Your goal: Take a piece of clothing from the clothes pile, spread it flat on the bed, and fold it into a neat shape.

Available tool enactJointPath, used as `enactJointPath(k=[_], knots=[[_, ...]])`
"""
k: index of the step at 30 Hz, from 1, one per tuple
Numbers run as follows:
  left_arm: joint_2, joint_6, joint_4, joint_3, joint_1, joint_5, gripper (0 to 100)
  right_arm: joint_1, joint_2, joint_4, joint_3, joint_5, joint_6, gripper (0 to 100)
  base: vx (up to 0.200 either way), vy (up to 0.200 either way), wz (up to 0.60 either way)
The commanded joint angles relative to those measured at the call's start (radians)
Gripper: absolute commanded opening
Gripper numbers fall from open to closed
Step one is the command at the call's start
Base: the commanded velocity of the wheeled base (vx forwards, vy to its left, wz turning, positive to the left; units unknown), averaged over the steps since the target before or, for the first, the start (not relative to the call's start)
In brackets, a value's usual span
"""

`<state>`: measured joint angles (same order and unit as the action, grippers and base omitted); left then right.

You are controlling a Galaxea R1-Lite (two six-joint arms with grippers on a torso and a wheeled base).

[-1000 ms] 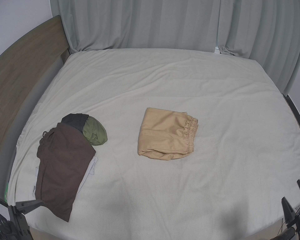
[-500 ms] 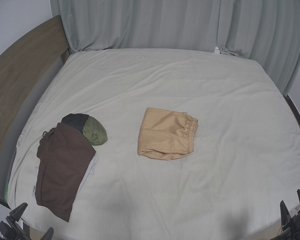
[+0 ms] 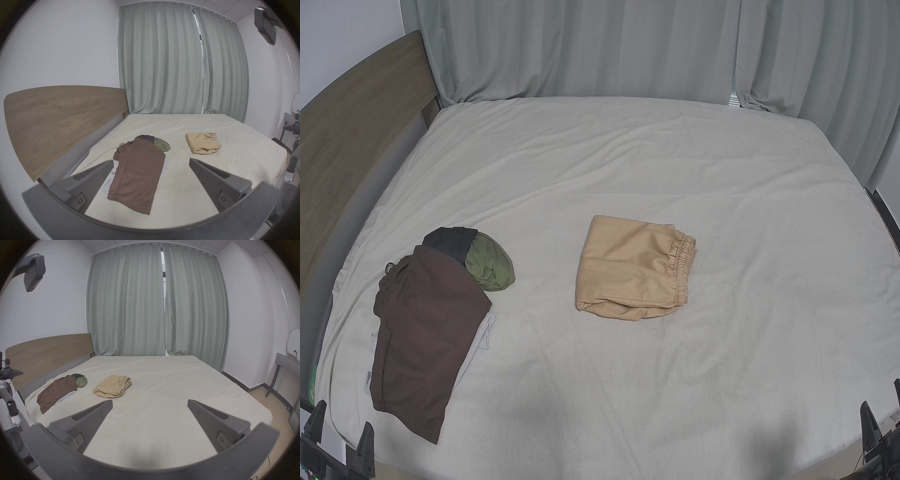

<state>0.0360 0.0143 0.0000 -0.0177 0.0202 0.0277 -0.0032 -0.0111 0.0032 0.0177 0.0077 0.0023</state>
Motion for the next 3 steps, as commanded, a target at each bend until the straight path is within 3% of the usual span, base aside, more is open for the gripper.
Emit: enactJointPath(k=[1, 3], knots=[[-0.018, 0.000, -0.003, 0.018, -0.014, -0.041, 100, 0.000, 0.002, 0.000, -0.018, 0.000, 0.001, 100, 0.000, 0.000, 0.00], [-0.033, 0.001, -0.003, 0.018, -0.016, -0.043, 100, 0.000, 0.002, 0.000, -0.018, 0.000, -0.001, 100, 0.000, 0.000, 0.00]])
